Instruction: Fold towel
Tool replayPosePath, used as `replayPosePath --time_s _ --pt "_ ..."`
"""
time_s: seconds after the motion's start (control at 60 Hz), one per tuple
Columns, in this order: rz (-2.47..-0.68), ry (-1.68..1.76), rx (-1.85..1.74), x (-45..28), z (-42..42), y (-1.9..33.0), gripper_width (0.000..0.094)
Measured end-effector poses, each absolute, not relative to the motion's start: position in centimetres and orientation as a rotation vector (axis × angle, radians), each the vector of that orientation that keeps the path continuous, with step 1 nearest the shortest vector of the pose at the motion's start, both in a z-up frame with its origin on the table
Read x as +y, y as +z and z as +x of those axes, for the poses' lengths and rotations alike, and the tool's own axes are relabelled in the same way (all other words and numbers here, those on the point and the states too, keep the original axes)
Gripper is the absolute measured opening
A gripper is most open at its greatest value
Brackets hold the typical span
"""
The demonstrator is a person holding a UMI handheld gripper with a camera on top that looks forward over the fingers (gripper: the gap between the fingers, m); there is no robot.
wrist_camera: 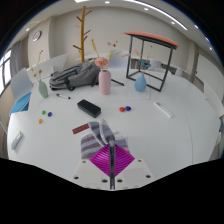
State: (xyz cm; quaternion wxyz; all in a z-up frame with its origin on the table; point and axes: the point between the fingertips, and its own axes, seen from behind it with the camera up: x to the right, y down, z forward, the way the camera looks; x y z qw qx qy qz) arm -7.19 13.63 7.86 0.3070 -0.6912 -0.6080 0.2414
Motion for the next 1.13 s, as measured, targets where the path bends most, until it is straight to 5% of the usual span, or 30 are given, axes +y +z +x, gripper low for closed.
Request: replayPosePath --time_s 0.067,0.1,0.133,0.15,0.183,0.25,0.733,1.133 --pt "-1.817 0.611 -1.634 14.8 -7.3 6.3 0.0138" --pt "-1.809 0.596 -1.662 15.2 -7.0 5.8 0.0404" --pt "-1.799 0.560 -1.678 15.7 -6.6 5.5 0.0826" --pt "-1.788 0.555 -1.681 15.7 -6.6 5.4 0.0841" --pt "-1.767 0.545 -1.685 15.9 -6.2 6.0 0.0780" --pt "-1.743 0.569 -1.684 15.2 -5.0 7.6 0.0863" --pt "-1.864 0.636 -1.613 8.3 13.8 24.8 0.0848" --pt "-1.872 0.553 -1.504 9.7 18.7 25.7 0.0852"
